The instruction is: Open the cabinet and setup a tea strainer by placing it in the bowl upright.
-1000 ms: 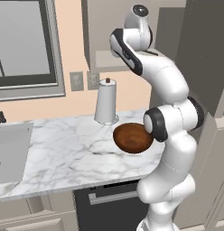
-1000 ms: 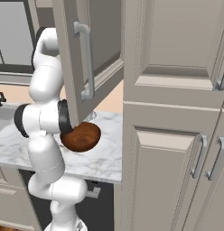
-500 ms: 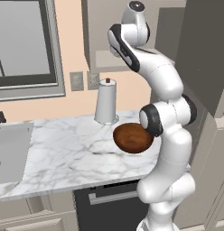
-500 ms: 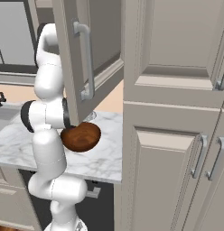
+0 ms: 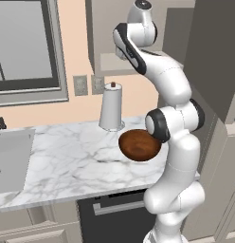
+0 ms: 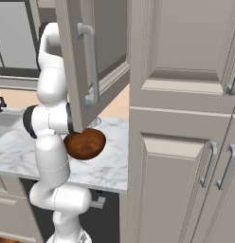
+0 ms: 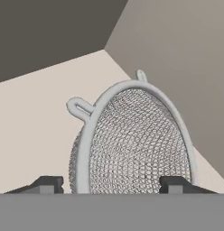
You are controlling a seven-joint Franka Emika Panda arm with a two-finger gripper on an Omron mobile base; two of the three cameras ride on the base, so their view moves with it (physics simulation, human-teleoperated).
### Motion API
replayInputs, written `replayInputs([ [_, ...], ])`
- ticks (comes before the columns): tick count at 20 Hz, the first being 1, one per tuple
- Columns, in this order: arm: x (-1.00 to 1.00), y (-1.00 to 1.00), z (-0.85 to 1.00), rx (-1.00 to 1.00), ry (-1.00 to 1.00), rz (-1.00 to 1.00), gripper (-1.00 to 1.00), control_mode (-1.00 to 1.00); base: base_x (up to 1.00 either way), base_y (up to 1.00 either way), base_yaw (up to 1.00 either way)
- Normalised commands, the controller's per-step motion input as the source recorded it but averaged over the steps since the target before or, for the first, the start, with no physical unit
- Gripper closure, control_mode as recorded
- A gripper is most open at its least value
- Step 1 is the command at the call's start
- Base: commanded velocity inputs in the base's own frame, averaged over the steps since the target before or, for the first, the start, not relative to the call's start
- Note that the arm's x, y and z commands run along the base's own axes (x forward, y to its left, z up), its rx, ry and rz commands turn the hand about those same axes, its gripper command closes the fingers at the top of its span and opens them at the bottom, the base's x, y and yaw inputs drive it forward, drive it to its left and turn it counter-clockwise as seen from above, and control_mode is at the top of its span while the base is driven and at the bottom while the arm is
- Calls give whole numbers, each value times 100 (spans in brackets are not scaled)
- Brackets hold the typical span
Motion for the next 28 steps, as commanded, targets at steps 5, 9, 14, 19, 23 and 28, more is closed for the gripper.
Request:
replayInputs([
  [5, 0, 3, -10, 0, 0, 0, 100, -100, 0, 0, 0],
  [9, 0, 13, -4, 0, 0, 0, 100, -100, 0, 0, 0],
  [14, 0, 19, 0, 0, -4, 0, 100, -100, 0, 0, 0],
  [19, -27, 2, 0, 0, -24, 0, 100, -100, 0, 0, 0],
  [23, -50, 0, 0, 0, -32, 0, 100, -100, 0, 0, 0],
  [28, -73, 0, 0, 0, -10, -1, 100, -100, 0, 0, 0],
])
